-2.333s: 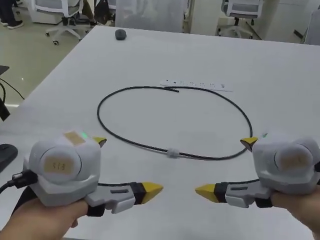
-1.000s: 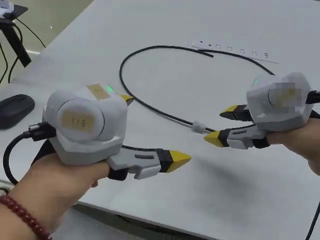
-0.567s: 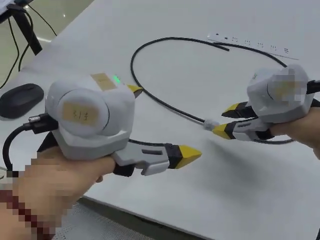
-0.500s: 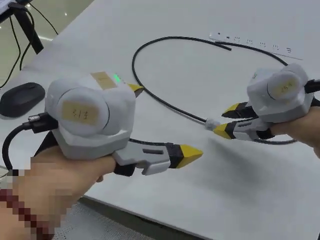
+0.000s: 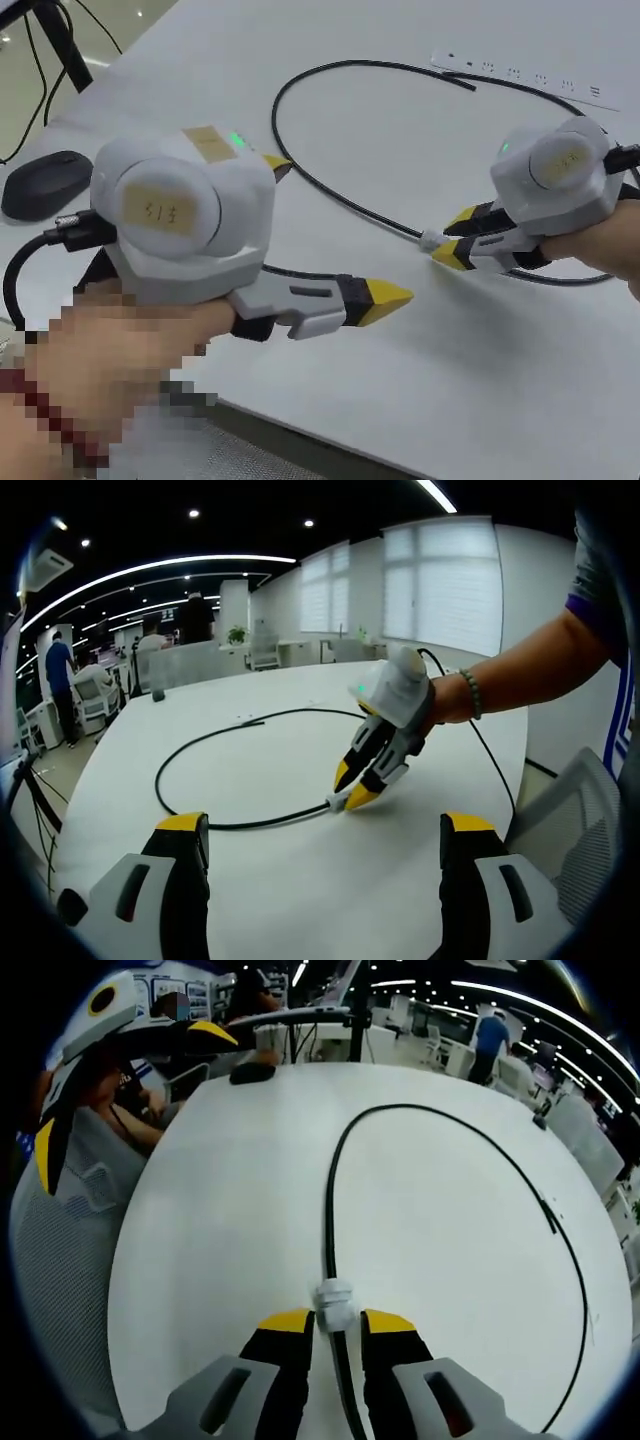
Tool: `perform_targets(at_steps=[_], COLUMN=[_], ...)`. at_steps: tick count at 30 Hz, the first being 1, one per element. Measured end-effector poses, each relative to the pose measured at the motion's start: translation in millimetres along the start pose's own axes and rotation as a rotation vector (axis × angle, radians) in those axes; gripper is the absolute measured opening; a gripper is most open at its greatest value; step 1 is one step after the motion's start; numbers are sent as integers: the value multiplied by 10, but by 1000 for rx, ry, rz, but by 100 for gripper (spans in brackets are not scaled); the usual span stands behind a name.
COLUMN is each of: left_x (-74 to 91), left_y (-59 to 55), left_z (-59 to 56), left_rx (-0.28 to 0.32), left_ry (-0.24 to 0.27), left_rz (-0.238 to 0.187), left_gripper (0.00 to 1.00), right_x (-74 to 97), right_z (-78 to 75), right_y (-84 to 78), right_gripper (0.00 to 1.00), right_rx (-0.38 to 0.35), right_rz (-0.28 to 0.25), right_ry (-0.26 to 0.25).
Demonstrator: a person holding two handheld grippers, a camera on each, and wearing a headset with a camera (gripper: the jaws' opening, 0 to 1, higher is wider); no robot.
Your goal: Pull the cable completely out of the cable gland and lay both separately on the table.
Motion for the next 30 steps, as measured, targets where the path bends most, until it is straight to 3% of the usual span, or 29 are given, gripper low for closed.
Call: perform_targets(at_steps=[17, 22, 25, 30], left_x=[-30, -22, -7, 51], left_y=[-12, -4, 9, 85], left_z=[19, 24, 31, 39], left_rx=[7, 5, -1, -15], left_ry=[-1, -2, -3, -8], left_rz=[4, 4, 4, -13], left_gripper=[95, 95, 94, 93], right_x=[-48, -54, -41, 135], right_z=[-10, -13, 12, 110], right_y=[8, 18, 27, 121], right_gripper=[9, 9, 9, 8], right_rx=[7, 0, 27, 11], right_rz=[10, 5, 33, 1], right_ry=[33, 32, 13, -2])
Point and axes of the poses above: the centre of the closed fingertips' face, and the gripper's own axes: x roughly backward along the fingers, z roughly to its left, y roughly out of its top, the point moved 7 cm from there along x, roughly backward along the fingers, and after that the axes turned 5 degrees about y, right-handed, at the moved point
